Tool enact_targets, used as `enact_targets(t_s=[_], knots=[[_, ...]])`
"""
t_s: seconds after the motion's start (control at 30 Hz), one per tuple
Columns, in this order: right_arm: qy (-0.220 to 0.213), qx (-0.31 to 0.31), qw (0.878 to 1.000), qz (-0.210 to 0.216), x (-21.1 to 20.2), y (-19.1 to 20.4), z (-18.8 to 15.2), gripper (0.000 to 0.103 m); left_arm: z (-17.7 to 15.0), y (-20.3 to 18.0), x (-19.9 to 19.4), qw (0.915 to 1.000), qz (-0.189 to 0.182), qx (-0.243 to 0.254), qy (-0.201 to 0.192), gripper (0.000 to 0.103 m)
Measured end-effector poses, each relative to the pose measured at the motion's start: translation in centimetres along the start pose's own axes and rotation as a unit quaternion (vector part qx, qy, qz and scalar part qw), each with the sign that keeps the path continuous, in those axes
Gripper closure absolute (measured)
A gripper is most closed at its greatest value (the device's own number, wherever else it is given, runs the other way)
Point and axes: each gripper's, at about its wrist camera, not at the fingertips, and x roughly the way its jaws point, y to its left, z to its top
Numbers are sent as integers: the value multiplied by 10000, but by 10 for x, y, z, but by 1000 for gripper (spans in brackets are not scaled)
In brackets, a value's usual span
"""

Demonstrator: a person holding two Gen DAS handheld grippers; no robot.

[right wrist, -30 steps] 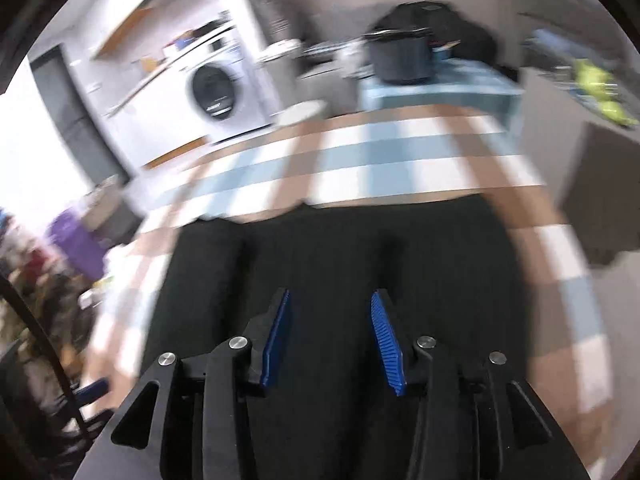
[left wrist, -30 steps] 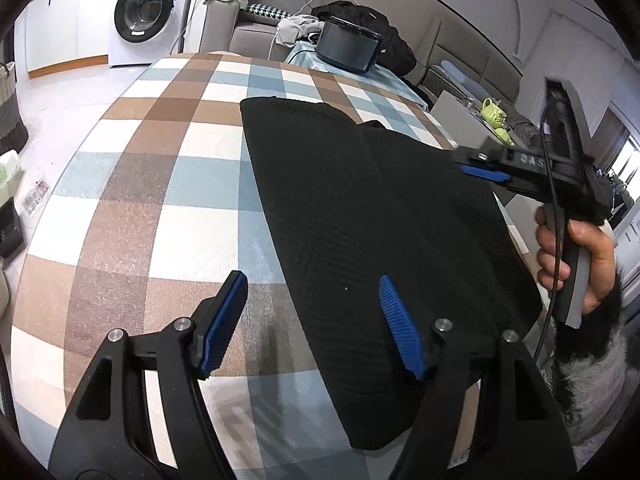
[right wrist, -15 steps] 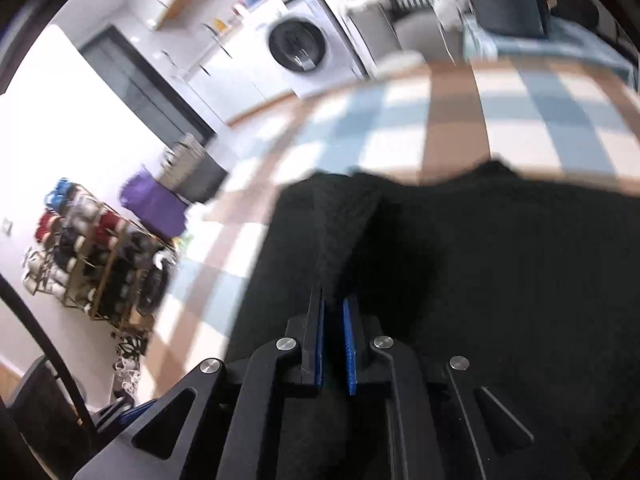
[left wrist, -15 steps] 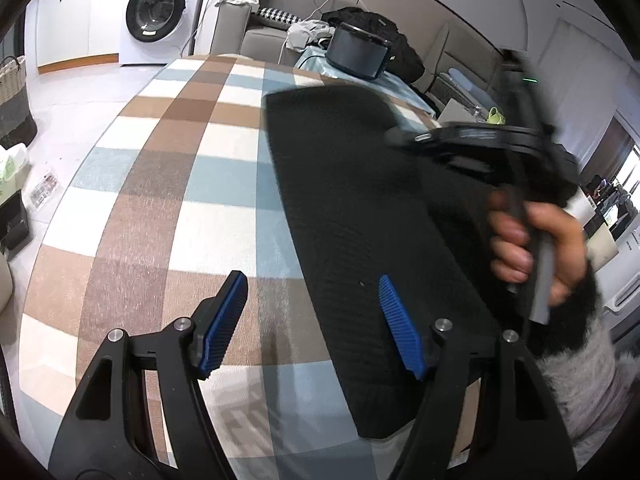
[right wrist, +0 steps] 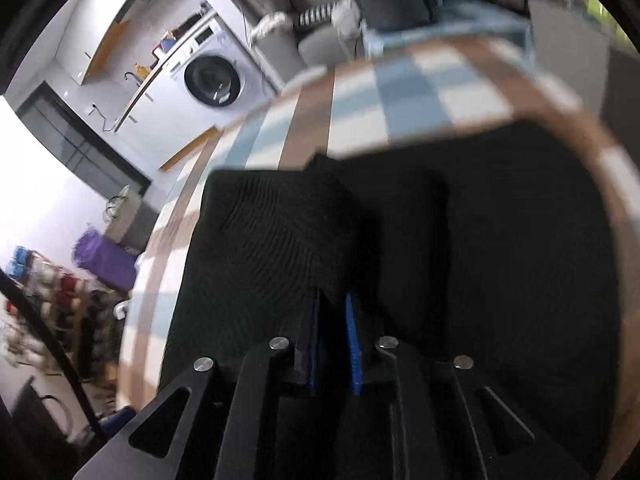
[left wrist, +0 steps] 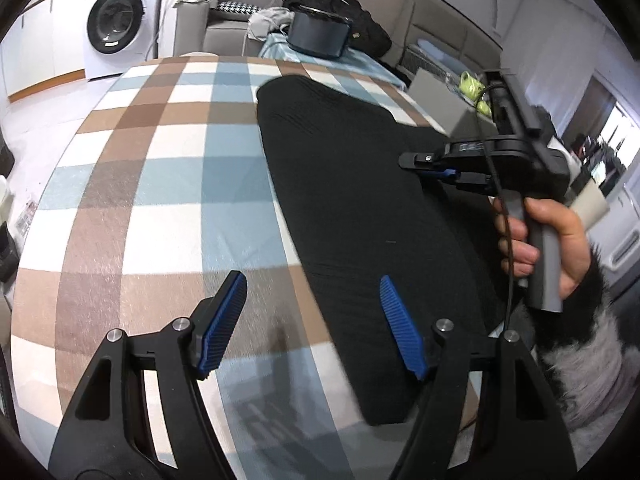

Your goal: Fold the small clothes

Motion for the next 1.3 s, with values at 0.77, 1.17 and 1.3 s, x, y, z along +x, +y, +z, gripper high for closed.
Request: enact_targets(t_s=[0.77,1.17,1.3], knots=[[231,-2047,9765,640,-78,22,-149,99,-22,12,2,9998,89,-45,181,35],[87,-1120,9924,503,-83,-6,-150,91,-25,1,0,9992,-106,271,289,35],[-21,-1073,9892,995,-64,13,-132,78,-31,-8,1,9976,-123,547,402,35]])
